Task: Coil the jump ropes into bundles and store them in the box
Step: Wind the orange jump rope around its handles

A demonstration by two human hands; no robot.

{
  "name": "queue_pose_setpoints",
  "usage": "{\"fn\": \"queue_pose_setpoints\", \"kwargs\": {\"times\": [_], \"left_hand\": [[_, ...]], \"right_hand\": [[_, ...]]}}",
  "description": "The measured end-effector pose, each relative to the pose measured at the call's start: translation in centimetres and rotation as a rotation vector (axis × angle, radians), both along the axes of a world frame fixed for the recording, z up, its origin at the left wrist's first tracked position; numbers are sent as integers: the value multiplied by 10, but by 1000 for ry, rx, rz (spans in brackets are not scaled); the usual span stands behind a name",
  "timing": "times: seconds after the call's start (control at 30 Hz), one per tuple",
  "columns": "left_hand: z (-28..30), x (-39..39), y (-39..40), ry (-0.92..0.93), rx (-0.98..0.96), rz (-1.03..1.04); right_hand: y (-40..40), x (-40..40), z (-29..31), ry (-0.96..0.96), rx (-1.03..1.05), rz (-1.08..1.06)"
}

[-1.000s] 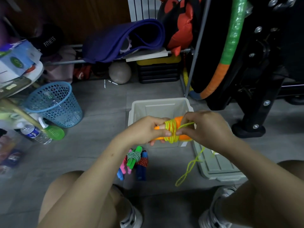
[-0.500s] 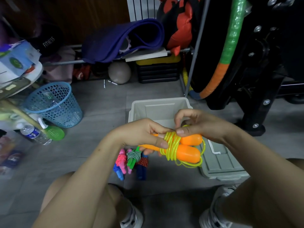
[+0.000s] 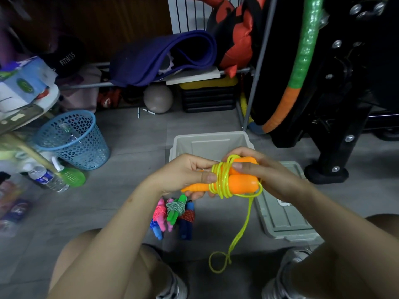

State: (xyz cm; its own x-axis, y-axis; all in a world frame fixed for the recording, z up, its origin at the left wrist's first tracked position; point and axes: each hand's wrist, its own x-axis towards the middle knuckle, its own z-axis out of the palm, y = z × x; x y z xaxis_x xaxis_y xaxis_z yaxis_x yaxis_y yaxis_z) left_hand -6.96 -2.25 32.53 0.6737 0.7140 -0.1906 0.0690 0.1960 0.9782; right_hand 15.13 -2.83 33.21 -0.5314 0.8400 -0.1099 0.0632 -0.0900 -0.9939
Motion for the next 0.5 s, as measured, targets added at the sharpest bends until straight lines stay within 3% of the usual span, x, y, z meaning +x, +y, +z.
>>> {"fn": "queue_pose_setpoints", "kwargs": {"times": [0.17,0.4,0.5], "left_hand": [[-6,7,0,-23,-15,102],[-9,10,-3,-99,-44,92],[-9,13,-3,-126,-45,107]], "right_hand": [[3,2,-4,107,-118,-62],[10,10,-7,229,-274,97],[8,6,-10,299,-285,22]]}}
